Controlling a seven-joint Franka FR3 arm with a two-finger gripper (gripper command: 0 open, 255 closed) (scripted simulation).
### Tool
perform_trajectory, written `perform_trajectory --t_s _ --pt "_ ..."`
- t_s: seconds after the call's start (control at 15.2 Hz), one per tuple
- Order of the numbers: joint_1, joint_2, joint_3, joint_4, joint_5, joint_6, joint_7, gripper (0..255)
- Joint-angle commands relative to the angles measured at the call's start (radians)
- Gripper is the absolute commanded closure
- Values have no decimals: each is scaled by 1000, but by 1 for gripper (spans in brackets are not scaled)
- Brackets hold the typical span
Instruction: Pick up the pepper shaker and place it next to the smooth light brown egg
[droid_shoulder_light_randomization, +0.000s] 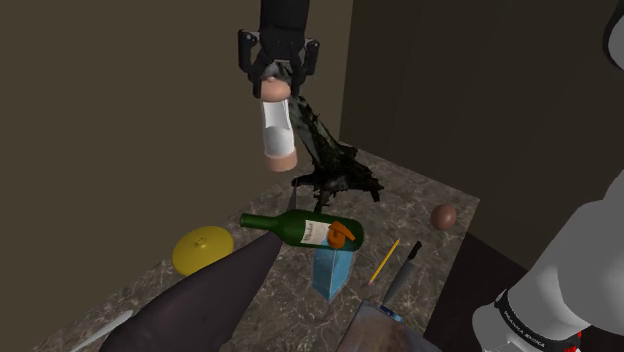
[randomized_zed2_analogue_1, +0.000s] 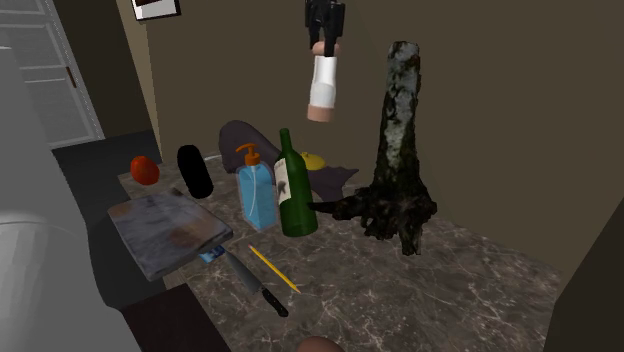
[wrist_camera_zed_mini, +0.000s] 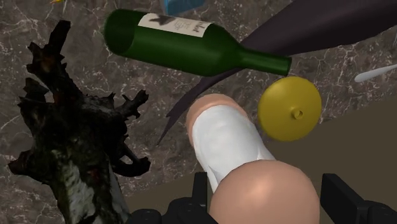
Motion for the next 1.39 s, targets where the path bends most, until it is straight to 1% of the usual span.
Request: perform_trajectory --t_s 0.0,0.33,0.66,0.99,1.32 --pt "-34 -71 -24 -89 30 15 -58 255" --pt "-89 -202 -92 -233 74 14 -183 255" --pt "-135 -304 -167 -337 91 -2 -305 255" --pt "-176 -380 -248 -409 87 -26 -424 255" --pt "-218 -429 -330 -452 68 -54 -543 255"
